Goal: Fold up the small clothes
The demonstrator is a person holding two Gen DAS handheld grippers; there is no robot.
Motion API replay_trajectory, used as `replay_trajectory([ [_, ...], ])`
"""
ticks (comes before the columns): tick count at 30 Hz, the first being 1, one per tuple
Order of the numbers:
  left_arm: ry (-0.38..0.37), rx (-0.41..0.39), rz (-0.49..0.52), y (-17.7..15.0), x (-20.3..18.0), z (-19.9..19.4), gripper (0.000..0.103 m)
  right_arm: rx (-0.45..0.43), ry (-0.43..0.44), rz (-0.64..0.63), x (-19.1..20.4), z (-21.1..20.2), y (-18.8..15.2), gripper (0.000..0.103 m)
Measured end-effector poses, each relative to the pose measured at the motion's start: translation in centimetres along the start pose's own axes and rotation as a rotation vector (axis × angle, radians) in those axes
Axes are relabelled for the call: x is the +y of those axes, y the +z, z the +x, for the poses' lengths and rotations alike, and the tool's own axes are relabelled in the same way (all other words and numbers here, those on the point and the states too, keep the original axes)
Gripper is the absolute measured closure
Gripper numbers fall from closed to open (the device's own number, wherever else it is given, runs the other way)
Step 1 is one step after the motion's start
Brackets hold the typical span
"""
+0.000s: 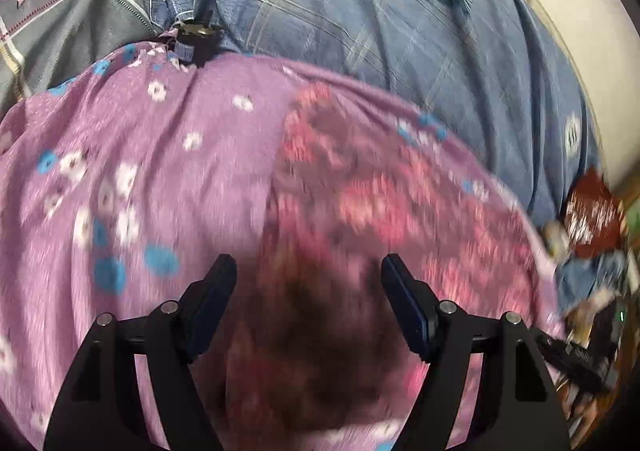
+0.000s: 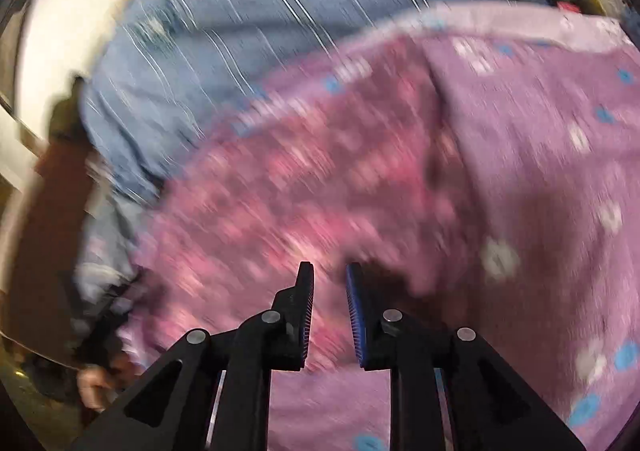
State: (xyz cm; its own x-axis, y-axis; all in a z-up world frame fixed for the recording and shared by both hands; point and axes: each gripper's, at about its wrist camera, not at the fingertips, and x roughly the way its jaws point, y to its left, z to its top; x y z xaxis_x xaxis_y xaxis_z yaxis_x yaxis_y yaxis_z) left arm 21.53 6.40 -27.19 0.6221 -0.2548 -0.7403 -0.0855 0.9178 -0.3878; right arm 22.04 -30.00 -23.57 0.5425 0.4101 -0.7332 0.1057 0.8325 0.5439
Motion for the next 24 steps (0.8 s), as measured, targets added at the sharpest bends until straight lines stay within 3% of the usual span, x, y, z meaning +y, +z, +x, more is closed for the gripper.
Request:
replay_trajectory([
  [2,0.046,0.033,-0.005,-0.8,0.7,0.7,0.028,-0.03,-0.097,0.056,-2.0,-0.1,-0.2,0.103],
  [4,0.04,0.03,-0.027,-1.0,1.9,0.6,0.031,-0.11,-0.244,0.145,-5.1,-2.0,-0.1,0.103],
  [6,0.077,0.02,-0.033,-0.8,2.2,-0.2,0.031,-0.182,-0.299,0.182,-6.4,-3.7,0.1,0.093],
  [8,0.074,0.007,-0.061,-1.3,2.9,-1.4,0.031,-0.237,-0.215,0.195,-5.9,-5.2,-0.3,0.093],
  [10,0.015,0.012,-0.136,-2.5,3.9,-2.7,0.031,-0.262,-0.13,0.157,-4.0,-5.5,-0.5,0.09],
  [12,-0.029,0.046,-0.195,-3.7,4.4,-3.2,0.031,-0.243,-0.017,0.067,-0.9,-4.6,-0.5,0.071],
  [14,-0.06,0.072,-0.258,-5.0,4.6,-3.5,0.03,-0.205,0.088,0.032,1.4,-2.8,-0.4,0.059],
  [19,-0.068,0.046,-0.382,-5.9,4.0,-3.4,0.017,-0.102,0.251,0.009,6.3,2.3,-1.4,0.065],
  [21,-0.065,0.036,-0.398,-5.2,3.7,-2.6,0.015,-0.068,0.272,-0.005,8.3,4.2,-1.6,0.083],
  [24,-0.096,-0.019,-0.413,-3.6,3.2,-1.4,0.015,-0.052,0.243,-0.041,9.7,5.2,-2.4,0.092],
])
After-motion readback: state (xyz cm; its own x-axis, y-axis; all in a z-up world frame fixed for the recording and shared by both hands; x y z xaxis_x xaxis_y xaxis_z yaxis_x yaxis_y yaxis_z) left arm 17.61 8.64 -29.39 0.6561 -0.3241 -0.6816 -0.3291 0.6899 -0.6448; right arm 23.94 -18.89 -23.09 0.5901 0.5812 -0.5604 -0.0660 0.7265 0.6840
